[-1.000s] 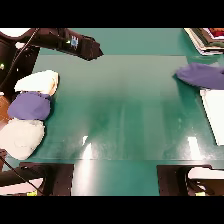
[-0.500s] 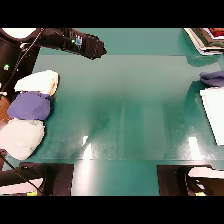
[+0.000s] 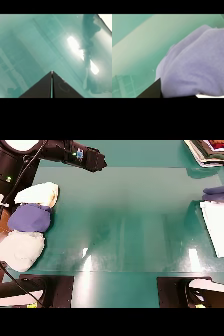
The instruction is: Fold the shirts.
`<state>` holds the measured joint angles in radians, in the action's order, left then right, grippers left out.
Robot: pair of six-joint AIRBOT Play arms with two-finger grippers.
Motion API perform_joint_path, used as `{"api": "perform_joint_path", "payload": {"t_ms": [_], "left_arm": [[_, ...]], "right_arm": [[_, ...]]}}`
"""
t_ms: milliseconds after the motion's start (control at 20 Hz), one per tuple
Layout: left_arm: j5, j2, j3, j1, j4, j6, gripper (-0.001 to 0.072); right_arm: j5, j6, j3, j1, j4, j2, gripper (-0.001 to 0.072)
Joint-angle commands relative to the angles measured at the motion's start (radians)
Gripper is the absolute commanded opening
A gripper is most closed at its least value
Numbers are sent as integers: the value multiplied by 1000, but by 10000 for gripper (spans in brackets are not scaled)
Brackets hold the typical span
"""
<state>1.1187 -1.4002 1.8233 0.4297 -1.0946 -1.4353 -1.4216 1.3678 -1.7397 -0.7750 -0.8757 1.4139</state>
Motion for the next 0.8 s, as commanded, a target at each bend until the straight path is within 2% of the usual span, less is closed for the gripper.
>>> {"api": "perform_joint_path", "payload": {"t_ms": [0,200,250,300,350,450,500,650,750], "left_arm": [[0,0,0,0,-2,3,25],[0,0,0,0,-2,4,25],[0,0,0,0,-2,4,25],[0,0,0,0,-2,4,25],[0,0,0,0,-2,4,25],[0,0,0,0,-2,4,25],[0,0,0,0,-2,4,25],[1,0,0,0,-2,5,25],[-1,-2,0,0,-2,4,25]], "right_arm": [[-35,0,139,-64,-89,-95,18],[-59,1,314,-132,-315,-209,26],[-67,1,356,-154,-339,-230,89],[-70,1,397,-179,-359,-250,252],[-75,1,433,-200,-378,-266,361],[-81,1,495,-242,-418,-295,484],[-82,1,515,-264,-424,-305,513],[-84,1,528,-278,-411,-315,512],[-78,1,528,-240,-301,-315,511]]}}
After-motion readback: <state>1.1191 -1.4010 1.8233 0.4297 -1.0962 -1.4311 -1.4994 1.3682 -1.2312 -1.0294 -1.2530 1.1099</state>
